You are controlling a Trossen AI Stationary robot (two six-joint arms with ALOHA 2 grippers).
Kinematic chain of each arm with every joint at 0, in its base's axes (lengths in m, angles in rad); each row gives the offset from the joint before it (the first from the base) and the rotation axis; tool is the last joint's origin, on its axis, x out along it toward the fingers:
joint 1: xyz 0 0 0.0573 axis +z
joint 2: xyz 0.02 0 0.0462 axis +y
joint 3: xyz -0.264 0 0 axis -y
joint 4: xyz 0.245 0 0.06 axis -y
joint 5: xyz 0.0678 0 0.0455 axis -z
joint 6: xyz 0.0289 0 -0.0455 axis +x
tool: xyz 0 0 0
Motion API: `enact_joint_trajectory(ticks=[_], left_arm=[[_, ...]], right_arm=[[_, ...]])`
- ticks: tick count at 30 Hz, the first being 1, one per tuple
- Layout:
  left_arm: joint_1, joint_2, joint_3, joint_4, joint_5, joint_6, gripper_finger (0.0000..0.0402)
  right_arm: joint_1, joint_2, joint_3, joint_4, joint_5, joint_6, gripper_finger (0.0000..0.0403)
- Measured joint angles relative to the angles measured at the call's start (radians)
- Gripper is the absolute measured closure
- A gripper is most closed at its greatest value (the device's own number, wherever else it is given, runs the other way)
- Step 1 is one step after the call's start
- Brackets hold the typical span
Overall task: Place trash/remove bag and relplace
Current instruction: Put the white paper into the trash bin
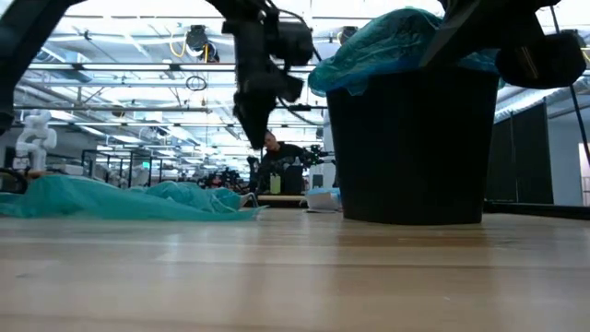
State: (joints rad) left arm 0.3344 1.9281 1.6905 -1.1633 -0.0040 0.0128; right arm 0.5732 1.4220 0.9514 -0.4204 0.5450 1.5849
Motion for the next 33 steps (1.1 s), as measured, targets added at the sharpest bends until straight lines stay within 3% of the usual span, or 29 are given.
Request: enact_joint_trajectory(ticks=[17, 33], left_arm=[[0.05, 0.164, -0.039, 0.011, 0.003, 0.055, 0.0288], [0.052, 0.197, -0.077, 0.247, -0.027, 0.099, 0.0288]], right_arm=[[-0.001, 0.0, 0.0, 0.004, 0.006, 0.03, 0.0403], [-0.026, 0.0, 0.0, 0.016, 0.005, 0.053, 0.0403]])
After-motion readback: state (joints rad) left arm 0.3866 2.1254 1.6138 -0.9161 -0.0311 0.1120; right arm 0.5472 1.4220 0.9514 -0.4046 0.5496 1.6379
